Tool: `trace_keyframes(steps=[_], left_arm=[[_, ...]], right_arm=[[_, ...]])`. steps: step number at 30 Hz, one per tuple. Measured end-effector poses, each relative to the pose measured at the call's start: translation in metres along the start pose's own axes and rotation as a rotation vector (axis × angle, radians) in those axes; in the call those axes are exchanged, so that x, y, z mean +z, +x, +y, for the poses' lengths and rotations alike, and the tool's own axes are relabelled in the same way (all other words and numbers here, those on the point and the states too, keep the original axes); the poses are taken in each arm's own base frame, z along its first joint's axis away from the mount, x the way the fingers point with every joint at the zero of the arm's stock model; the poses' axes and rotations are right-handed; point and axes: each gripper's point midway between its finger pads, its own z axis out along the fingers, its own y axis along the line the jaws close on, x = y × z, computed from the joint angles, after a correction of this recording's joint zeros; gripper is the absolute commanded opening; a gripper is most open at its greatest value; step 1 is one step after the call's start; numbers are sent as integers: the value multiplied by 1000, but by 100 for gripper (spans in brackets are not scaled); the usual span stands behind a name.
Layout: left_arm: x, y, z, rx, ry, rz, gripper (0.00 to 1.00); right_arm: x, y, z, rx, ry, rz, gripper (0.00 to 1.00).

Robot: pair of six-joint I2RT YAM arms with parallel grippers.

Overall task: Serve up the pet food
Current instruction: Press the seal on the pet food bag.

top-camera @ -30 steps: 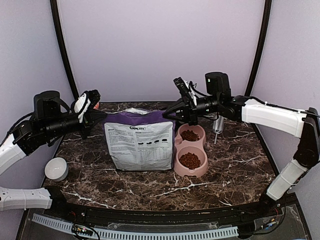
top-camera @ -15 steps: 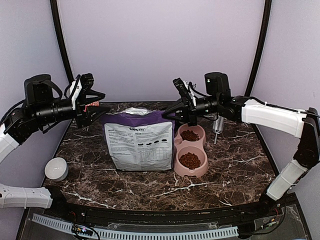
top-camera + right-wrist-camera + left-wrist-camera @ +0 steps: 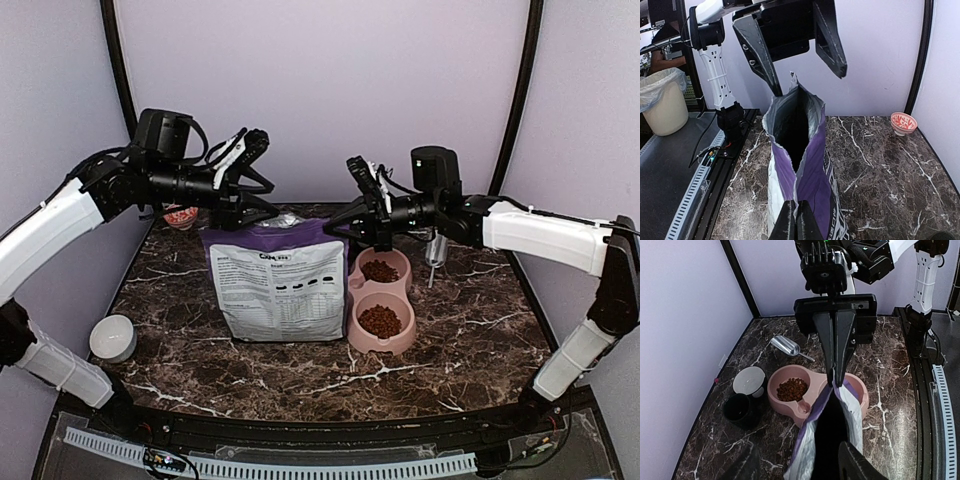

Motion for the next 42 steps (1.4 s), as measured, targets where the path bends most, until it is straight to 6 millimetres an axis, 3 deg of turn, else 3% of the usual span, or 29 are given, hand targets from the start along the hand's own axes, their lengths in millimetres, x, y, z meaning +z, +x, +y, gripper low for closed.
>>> trace_keyframes(steps=[7, 14, 22, 27, 32, 38, 42], left_arm=[[42, -8, -9, -1, 94, 45, 64], [68, -7, -23, 12, 157, 83, 67], [95, -9, -27, 43, 184, 143, 56], [99, 3, -29, 58, 191, 203, 51], [94, 8, -33, 73, 195, 247, 37], [91, 14, -33, 82, 193, 291, 1], [90, 16, -34, 86, 189, 308, 0]], right_arm=[[0, 1, -2, -17, 10, -8, 0], [-1, 1, -1, -32, 16, -13, 0], [-3, 2, 3, -55, 18, -18, 0], [-3, 3, 6, -59, 18, -20, 0], [-4, 3, 6, -67, 23, -20, 0], [-5, 2, 5, -77, 32, -19, 0], [-5, 2, 5, -83, 35, -18, 0]])
